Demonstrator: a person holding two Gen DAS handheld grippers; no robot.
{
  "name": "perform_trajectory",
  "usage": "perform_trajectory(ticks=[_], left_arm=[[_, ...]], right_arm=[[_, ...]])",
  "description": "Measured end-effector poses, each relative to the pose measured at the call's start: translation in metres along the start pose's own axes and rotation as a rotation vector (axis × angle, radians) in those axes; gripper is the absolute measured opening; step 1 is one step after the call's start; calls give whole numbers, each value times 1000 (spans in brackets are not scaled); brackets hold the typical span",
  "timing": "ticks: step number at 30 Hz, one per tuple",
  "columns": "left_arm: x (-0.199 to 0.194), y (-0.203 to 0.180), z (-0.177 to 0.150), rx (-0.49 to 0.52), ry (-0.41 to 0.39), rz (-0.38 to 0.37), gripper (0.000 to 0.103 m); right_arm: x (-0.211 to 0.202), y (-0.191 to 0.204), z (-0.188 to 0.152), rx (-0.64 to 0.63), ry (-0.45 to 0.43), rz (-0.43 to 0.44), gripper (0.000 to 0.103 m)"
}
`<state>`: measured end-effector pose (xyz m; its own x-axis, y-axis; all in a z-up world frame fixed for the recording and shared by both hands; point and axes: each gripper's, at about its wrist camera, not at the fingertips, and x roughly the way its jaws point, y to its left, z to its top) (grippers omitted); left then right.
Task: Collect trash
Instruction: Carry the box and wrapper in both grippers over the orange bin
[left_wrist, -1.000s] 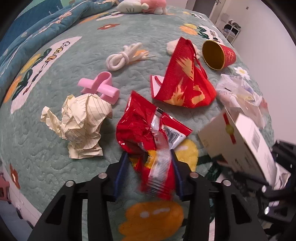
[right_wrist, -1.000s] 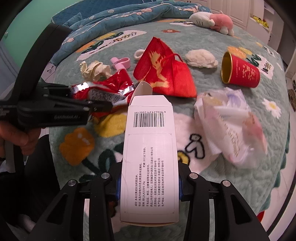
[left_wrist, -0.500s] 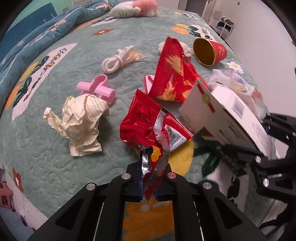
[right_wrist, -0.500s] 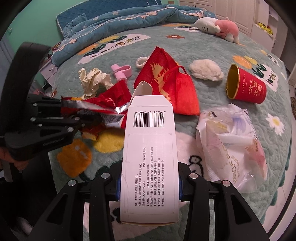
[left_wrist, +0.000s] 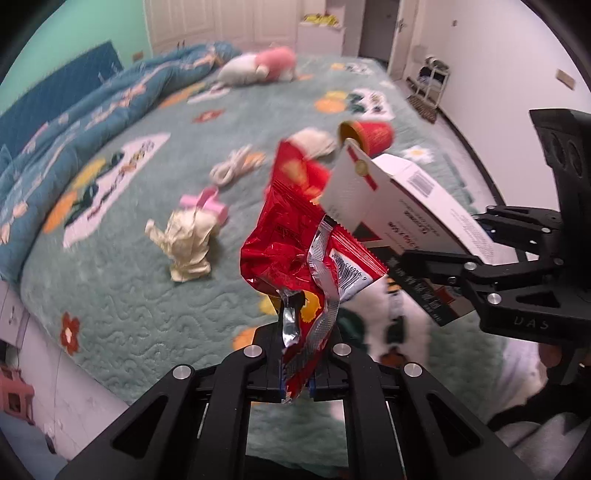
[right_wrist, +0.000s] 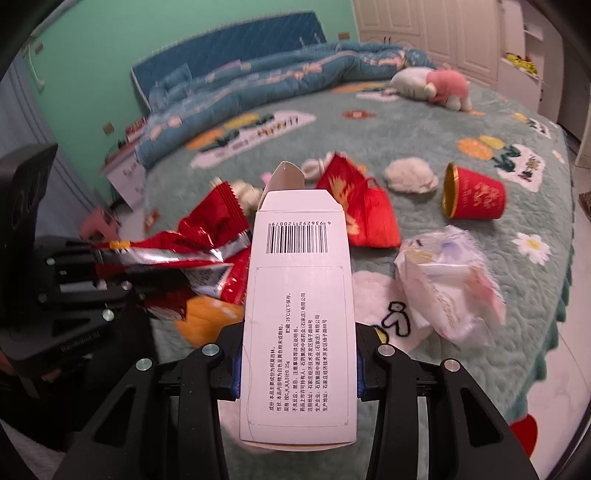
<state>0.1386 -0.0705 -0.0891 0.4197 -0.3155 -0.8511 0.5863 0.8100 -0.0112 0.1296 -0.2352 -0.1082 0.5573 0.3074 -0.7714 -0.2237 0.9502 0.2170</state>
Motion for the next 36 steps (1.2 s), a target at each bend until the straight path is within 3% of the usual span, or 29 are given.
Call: perform_trajectory(ticks=[4, 8, 13, 17, 24, 30, 36], left_arm=[[-22, -33, 8, 65, -54, -25, 9], [-27, -77, 27, 146, -82, -101, 9], [-21, -149, 52, 291, -108, -185, 9], [1, -214, 71, 399, -78, -283, 9], [66, -308, 89, 532, 19, -406, 9], [137, -374, 88, 587, 127, -497, 8], [204, -428, 84, 613, 228, -525, 9]], right_arm=[[-46, -5, -12, 39, -80, -15, 42], [-103, -34, -35, 124, -173, -76, 42], [-166, -88, -74, 254, -259, -186, 42], [-204, -136, -114, 363, -292, -290, 42], [-224, -228, -203, 588, -241, -511, 42], [-227, -283, -266, 727, -183, -602, 42], [-218, -324, -309, 807, -140, -654, 42]])
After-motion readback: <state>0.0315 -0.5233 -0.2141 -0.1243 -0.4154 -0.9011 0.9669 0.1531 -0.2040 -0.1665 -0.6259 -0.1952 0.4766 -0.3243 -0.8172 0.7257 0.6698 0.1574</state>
